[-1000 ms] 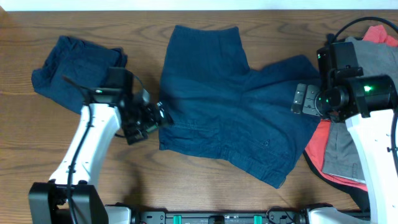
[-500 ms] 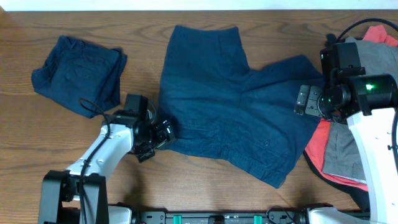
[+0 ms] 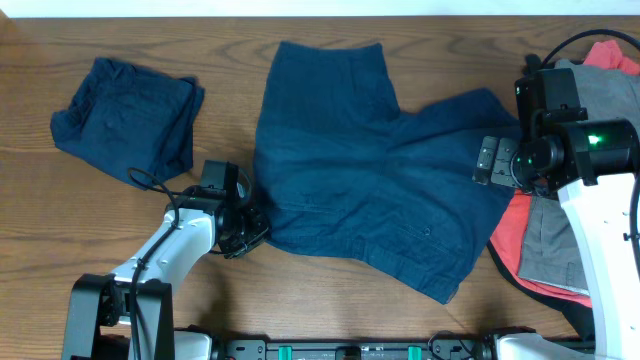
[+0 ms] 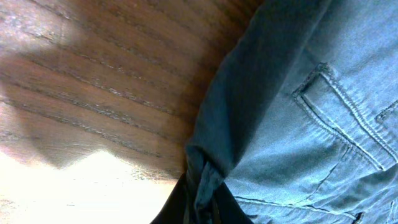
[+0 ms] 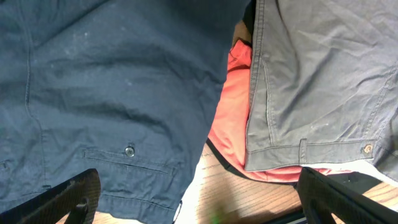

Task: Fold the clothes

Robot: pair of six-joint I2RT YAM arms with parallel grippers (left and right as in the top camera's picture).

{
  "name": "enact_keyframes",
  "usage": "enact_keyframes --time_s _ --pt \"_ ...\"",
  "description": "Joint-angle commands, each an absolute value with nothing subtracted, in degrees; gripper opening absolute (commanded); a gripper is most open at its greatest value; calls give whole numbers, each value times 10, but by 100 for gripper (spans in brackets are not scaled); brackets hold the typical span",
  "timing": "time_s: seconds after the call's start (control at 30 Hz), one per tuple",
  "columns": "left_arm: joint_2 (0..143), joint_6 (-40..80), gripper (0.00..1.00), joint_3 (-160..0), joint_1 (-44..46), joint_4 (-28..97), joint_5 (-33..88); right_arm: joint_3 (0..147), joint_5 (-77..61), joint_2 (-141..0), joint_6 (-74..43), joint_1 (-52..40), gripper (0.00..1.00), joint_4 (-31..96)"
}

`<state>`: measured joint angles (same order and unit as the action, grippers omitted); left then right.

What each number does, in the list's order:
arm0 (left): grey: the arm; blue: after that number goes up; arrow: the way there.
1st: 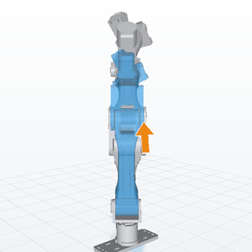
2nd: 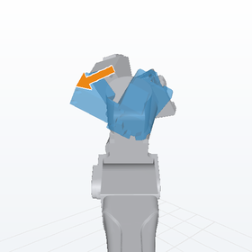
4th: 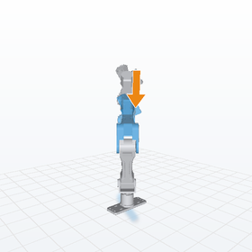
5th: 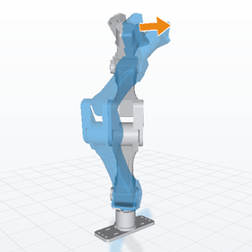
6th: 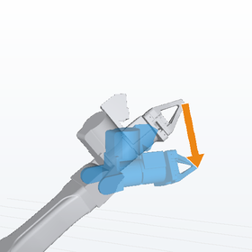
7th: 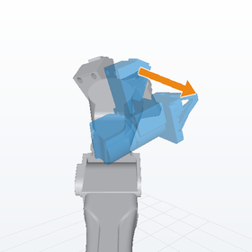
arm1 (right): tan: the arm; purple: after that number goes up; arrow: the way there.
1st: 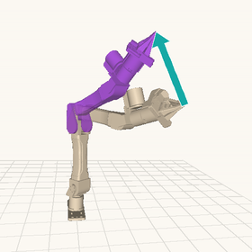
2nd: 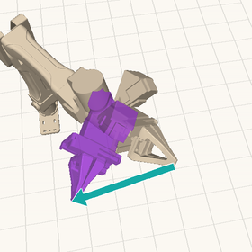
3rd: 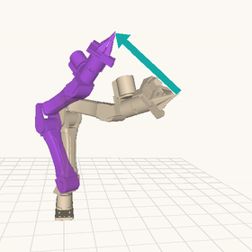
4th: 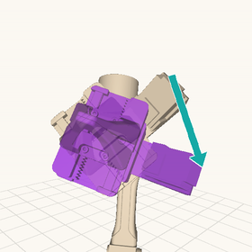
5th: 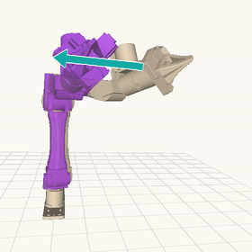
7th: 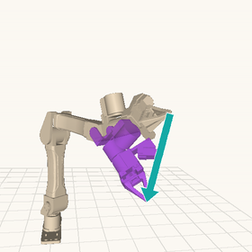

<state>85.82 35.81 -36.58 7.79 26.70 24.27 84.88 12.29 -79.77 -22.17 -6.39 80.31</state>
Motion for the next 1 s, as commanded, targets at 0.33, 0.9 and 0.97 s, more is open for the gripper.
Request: enact_keyframes --time_s 0.33,0.9,0.97 --pt "864 222 6 -590 -15 399 103 846 131 -799 -227 -59 99 806" --pt "865 217 98 -745 -21 639 162 846 130 -833 -210 -24 92 788" --pt "865 217 98 -729 2 637 176 845 118 -851 -194 -12 74 788"
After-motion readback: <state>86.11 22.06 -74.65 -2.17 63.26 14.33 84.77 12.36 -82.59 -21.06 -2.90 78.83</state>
